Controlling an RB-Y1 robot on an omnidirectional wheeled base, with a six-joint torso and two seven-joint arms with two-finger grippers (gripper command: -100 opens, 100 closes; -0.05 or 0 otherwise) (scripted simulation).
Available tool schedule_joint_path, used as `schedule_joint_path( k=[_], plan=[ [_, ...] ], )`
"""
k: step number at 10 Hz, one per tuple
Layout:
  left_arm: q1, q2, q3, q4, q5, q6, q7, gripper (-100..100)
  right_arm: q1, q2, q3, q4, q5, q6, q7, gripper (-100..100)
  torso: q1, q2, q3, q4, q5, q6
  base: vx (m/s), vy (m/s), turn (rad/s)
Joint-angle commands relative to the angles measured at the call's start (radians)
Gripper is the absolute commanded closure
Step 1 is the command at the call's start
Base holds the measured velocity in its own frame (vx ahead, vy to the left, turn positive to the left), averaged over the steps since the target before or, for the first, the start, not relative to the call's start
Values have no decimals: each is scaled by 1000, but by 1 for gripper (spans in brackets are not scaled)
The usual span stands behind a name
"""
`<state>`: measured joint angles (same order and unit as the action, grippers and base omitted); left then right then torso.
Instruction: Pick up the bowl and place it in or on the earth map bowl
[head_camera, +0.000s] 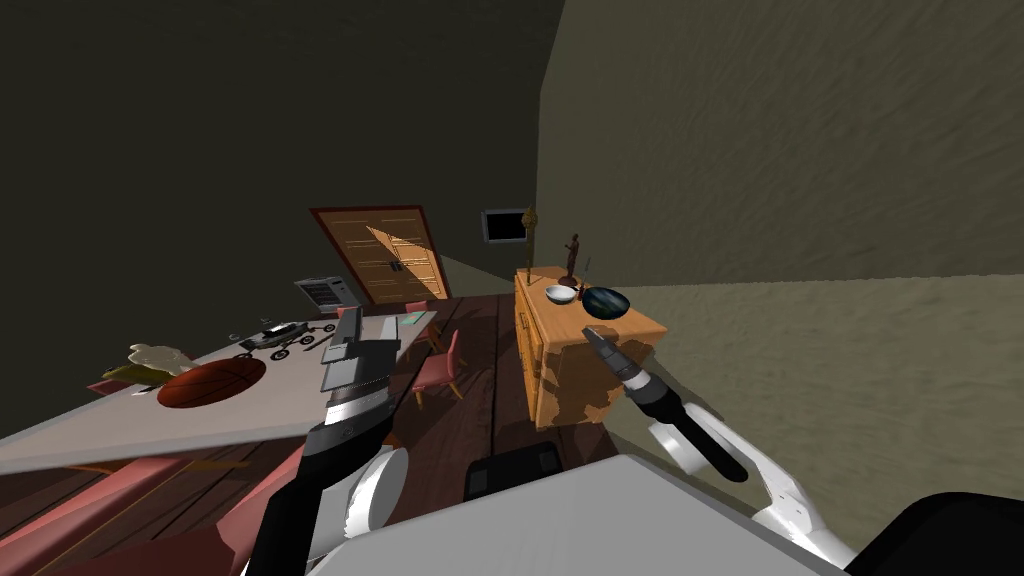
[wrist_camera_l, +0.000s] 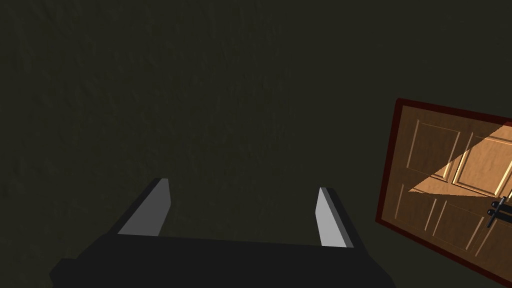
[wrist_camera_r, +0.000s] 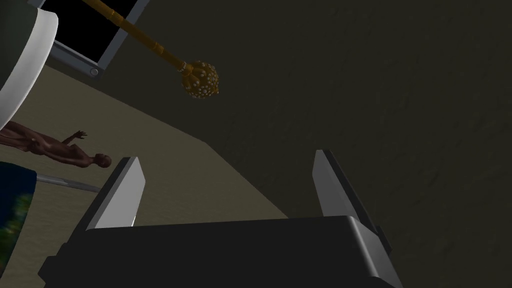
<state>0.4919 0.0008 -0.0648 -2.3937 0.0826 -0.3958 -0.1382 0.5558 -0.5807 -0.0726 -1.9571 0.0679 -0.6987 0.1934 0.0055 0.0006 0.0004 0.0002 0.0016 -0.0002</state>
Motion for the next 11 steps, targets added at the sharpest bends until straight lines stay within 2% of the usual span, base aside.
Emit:
schedule_joint_path(
  k=[1,2,3,4,5,6,7,8,9,10,11],
  plan=[
    [0,0,0,0,0,0,0,0,9,-50,-9,34,20,-11,0,-100,0,0,0,0,0,0,-3,84,-17],
    [0,0,0,0,0,0,0,0,9,-74,-9,34,20,-11,0,-100,0,-1,0,0,0,0,3,74,-15],
    [0,0,0,0,0,0,0,0,17,-107,-19,68,37,-23,-1,-100,-1,-1,-1,0,0,0,-7,100,-10],
    [0,0,0,0,0,0,0,0,17,-136,-19,68,37,-23,-1,-100,0,-1,-1,0,0,0,-8,86,-18],
    [0,0,0,0,0,0,0,0,26,-167,-29,102,54,-35,-4,-100,0,-1,0,0,0,0,-3,84,-10],
    [0,0,0,0,0,0,0,0,26,-197,-29,102,54,-35,-4,-100,0,-1,-1,0,0,0,-5,70,-10],
    [0,0,0,0,0,0,0,0,37,-227,-39,137,72,-46,-7,-100,-1,-1,-1,0,0,0,-10,81,1],
    [0,0,0,0,0,0,0,0,37,-258,-39,137,72,-46,-7,-100,-1,-1,0,0,0,0,-1,78,-10],
    [0,0,0,0,0,0,0,0,37,-268,-39,137,72,-46,-7,-100,-1,-1,-1,0,0,0,6,35,-2],
    [0,0,0,0,0,0,0,0,48,-308,-49,172,89,-56,-11,-100,-3,-2,-1,0,-1,0,6,54,8],
    [0,0,0,0,0,0,0,0,48,-336,-49,172,89,-56,-11,-100,-2,-2,-1,0,-1,0,5,54,-7]
  ],
)
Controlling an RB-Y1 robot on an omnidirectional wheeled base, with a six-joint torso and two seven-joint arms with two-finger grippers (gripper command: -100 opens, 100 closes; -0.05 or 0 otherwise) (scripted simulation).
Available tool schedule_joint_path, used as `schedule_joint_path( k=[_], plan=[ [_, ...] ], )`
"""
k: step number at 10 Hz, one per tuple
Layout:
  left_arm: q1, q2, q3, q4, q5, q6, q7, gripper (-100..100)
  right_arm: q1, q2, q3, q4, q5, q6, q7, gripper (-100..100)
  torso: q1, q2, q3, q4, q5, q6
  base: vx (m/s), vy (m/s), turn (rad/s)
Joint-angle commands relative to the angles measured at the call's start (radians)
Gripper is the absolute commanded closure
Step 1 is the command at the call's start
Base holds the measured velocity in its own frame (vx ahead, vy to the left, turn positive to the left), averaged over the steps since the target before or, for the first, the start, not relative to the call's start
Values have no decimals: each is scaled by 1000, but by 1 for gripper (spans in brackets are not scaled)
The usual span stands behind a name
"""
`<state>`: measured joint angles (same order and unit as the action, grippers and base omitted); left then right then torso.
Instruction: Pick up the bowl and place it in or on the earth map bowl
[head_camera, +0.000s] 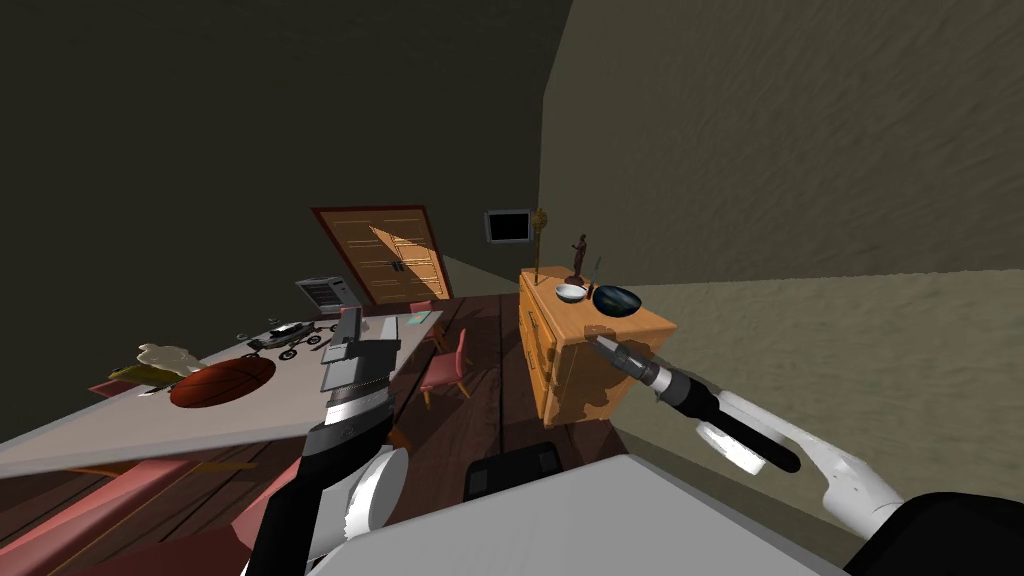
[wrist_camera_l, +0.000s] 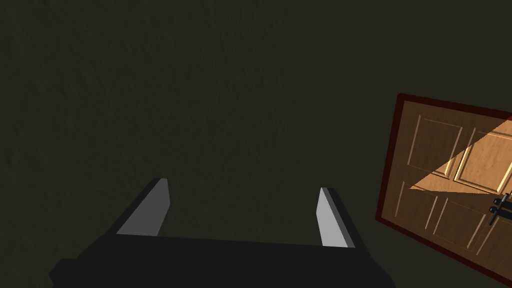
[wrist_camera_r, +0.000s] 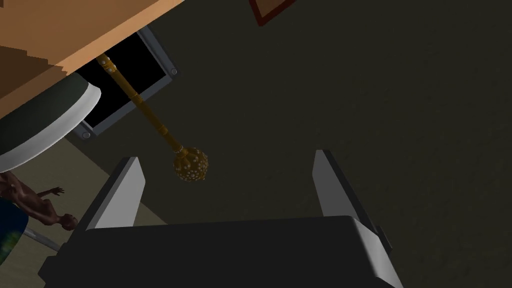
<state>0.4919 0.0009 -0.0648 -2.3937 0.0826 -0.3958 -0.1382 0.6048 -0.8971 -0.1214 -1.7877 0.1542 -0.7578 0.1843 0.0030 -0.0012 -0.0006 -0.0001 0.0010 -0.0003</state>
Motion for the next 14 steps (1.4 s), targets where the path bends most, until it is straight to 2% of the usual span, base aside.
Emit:
schedule_joint_path(
  k=[1,2,3,5,6,7,8,10,11,12,13,14],
  plan=[
    [0,0,0,0,0,0,0,0,10,-50,-11,38,19,-6,-7,-100,0,0,0,0,0,0,4,68,7],
    [0,0,0,0,0,0,0,0,10,-83,-11,38,19,-6,-7,-100,1,0,0,0,0,0,15,63,0],
    [0,0,0,0,0,0,0,0,23,-115,-22,74,36,-15,-13,-100,1,-1,0,0,0,0,26,80,16],
    [0,0,0,0,0,0,0,0,23,-164,-22,74,36,-15,-13,-100,1,-1,0,0,0,0,8,45,-1],
    [0,0,0,0,0,0,0,0,35,-200,-33,110,53,-22,-20,-100,-1,0,0,0,0,0,16,45,27],
    [0,0,0,0,0,0,0,0,35,-229,-33,110,53,-22,-20,-100,-1,-1,0,0,0,0,15,44,5],
    [0,0,0,0,0,0,0,0,49,-260,-45,145,69,-29,-28,-100,-1,-1,0,0,0,0,21,60,31],
    [0,0,0,0,0,0,0,0,49,-310,-45,145,69,-29,-28,-100,0,-1,-1,0,0,0,19,30,1],
    [0,0,0,0,0,0,0,0,62,-346,-56,181,84,-34,-37,-100,-2,-1,-1,0,-1,0,23,29,41],
    [0,0,0,0,0,0,0,0,62,-375,-56,181,84,-34,-37,-100,-2,-1,-1,0,-1,0,22,33,11],
    [0,0,0,0,0,0,0,0,62,-384,-56,181,84,-34,-37,-100,-1,-1,-1,0,0,0,12,19,-3],
    [0,0,0,0,0,0,0,0,77,-425,-68,216,99,-39,-46,-100,-2,-1,-1,0,-1,0,33,29,39]
  ],
)
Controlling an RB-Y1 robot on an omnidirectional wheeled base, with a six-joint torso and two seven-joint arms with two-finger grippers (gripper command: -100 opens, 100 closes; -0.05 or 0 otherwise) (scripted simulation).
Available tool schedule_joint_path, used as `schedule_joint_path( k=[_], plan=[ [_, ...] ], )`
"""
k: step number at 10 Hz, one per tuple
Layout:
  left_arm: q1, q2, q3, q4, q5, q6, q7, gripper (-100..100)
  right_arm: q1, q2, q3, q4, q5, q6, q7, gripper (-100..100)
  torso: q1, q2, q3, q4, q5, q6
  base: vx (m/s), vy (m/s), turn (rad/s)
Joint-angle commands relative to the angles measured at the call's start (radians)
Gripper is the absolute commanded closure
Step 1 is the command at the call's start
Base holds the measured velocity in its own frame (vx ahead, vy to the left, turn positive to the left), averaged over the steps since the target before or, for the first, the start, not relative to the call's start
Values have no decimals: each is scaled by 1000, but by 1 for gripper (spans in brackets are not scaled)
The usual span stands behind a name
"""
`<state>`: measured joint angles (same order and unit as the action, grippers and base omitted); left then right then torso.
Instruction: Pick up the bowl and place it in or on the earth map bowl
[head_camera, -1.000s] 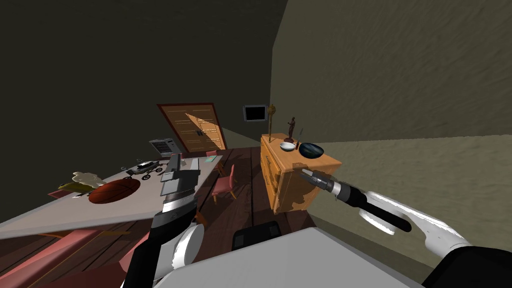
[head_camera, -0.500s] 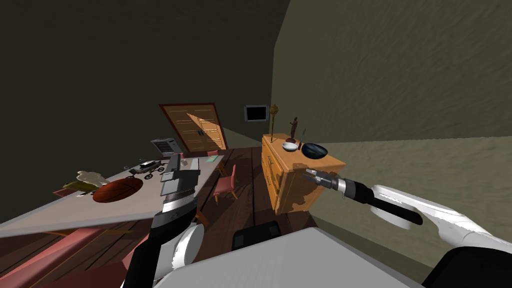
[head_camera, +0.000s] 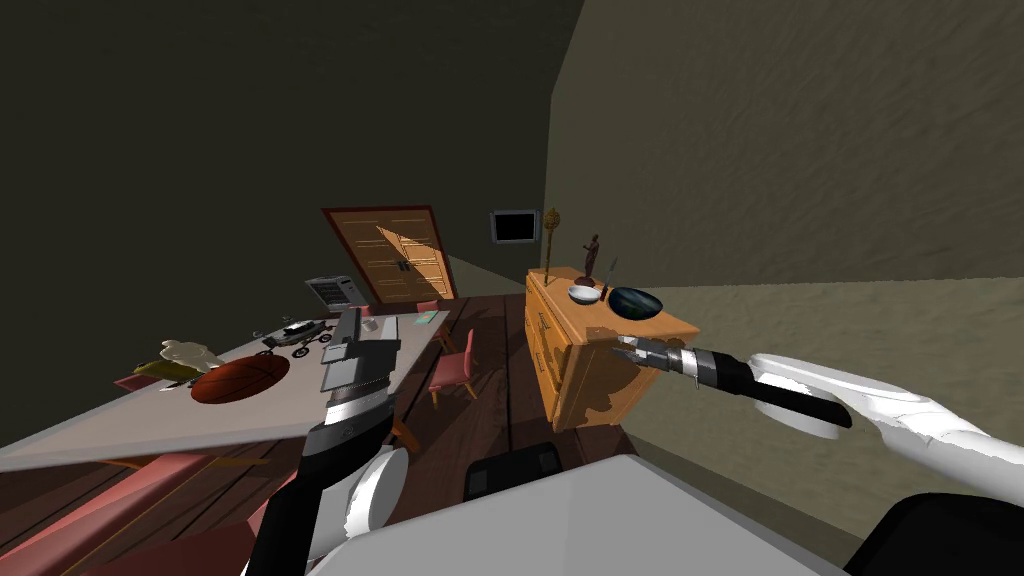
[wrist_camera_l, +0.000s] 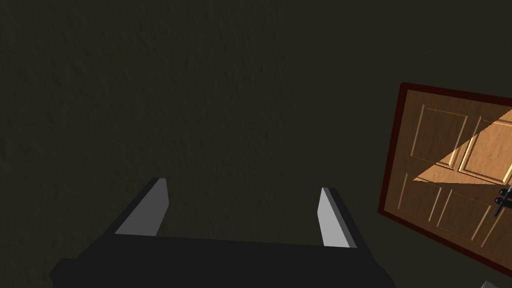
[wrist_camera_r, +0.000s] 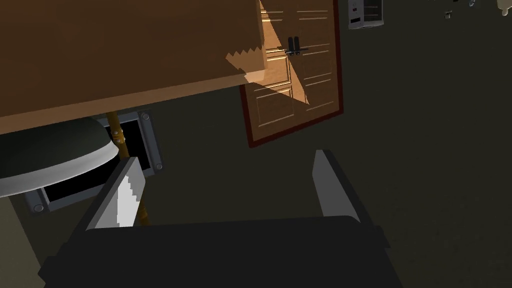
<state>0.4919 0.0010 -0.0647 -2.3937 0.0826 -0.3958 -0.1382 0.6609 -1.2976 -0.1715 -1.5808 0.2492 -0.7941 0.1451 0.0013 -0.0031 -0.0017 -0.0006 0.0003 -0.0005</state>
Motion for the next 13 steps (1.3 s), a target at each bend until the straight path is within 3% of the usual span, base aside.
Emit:
schedule_joint_path(
  k=[1,2,4,5,6,7,10,12,13],
  plan=[
    [0,0,0,0,0,0,0,0,20,-50,-18,9,4,-3,-7,-100,0,0,0,0,0,0,31,33,19],
    [0,0,0,0,0,0,0,0,35,-81,-30,43,19,-6,-17,-100,0,0,0,0,0,0,42,39,35],
    [0,0,0,0,0,0,0,0,35,-131,-30,43,19,-6,-17,-100,1,0,0,0,0,0,23,22,11],
    [0,0,0,0,0,0,0,0,50,-167,-41,77,33,-9,-28,-100,0,1,0,0,0,0,25,22,47],
    [0,0,0,0,0,0,0,0,50,-194,-41,77,33,-9,-28,-100,0,0,0,0,0,0,31,19,24],
    [0,0,0,0,0,0,0,0,50,-204,-41,77,33,-9,-28,-100,0,0,0,0,0,0,16,8,-3],
    [0,0,0,0,0,0,0,0,80,-307,-63,141,58,-12,-50,-100,-1,0,0,0,0,0,39,15,42],
    [0,0,0,0,0,0,0,0,80,-346,-63,141,58,-12,-50,-100,-1,-1,-1,0,0,0,31,8,14],
    [0,0,0,0,0,0,0,0,95,-386,-73,171,70,-13,-62,-100,-1,0,0,0,0,0,35,10,54]
  ],
)
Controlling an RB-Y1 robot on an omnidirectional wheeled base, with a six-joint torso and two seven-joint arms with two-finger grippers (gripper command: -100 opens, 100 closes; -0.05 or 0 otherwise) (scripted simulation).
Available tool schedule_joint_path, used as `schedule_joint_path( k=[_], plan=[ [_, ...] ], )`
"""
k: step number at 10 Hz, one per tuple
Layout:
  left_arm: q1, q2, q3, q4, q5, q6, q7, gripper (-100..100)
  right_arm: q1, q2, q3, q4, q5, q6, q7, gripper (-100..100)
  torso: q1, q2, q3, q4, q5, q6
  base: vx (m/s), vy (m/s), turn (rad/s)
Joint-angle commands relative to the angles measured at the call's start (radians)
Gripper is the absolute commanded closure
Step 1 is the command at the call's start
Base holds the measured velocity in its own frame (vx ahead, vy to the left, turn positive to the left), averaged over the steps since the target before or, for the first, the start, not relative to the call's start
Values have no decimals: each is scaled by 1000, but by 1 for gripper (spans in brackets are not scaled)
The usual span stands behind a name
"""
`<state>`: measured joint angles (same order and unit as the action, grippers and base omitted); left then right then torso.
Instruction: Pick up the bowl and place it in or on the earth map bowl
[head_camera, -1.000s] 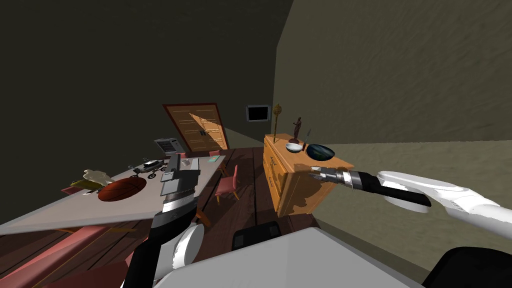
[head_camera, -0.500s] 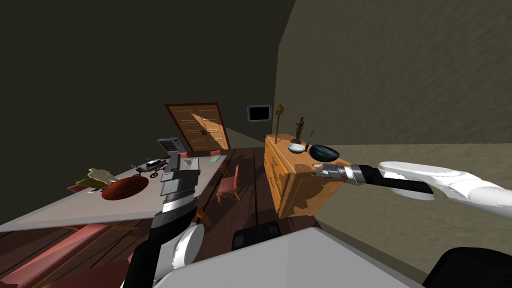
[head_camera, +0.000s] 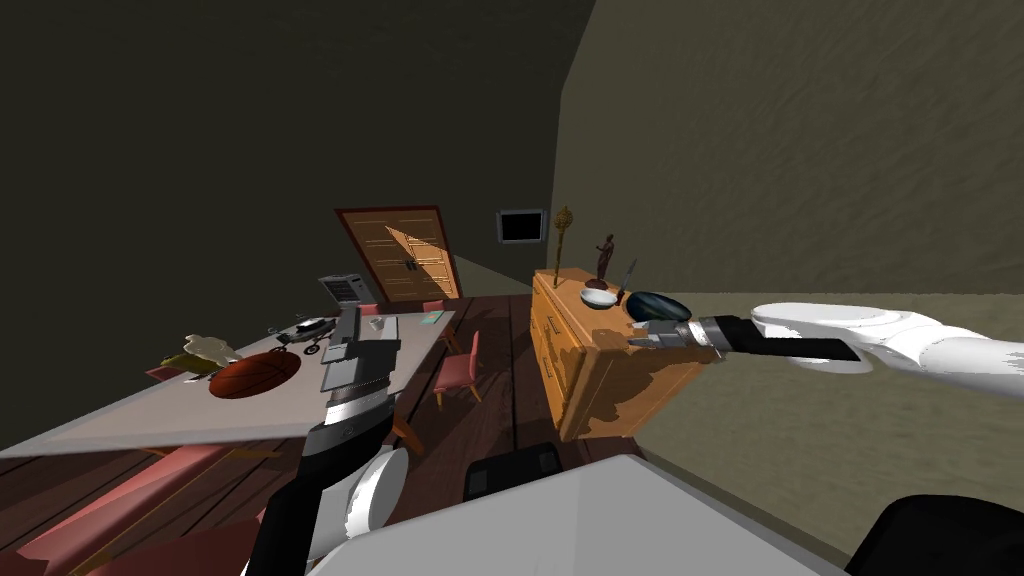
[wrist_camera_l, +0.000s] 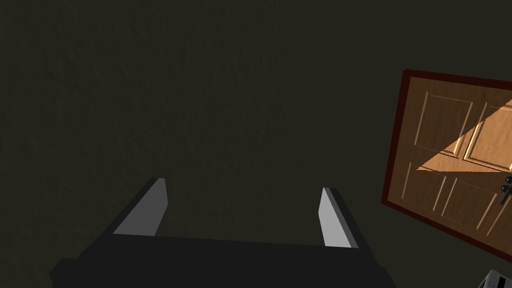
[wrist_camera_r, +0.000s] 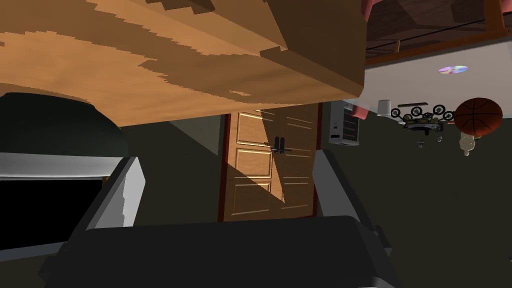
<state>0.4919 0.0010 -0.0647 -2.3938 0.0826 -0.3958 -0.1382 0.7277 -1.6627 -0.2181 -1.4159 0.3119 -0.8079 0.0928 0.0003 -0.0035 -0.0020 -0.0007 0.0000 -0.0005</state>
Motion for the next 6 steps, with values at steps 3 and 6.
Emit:
schedule_joint_path(
  k=[3,6],
  plan=[
    [0,0,0,0,0,0,0,0,44,-114,-37,35,18,1,-22,-100,0,-1,-1,0,0,0,49,3,37],
    [0,0,0,0,0,0,0,0,75,-209,-53,85,38,3,-45,-100,0,-1,-1,0,0,0,48,-2,49]
  ],
)
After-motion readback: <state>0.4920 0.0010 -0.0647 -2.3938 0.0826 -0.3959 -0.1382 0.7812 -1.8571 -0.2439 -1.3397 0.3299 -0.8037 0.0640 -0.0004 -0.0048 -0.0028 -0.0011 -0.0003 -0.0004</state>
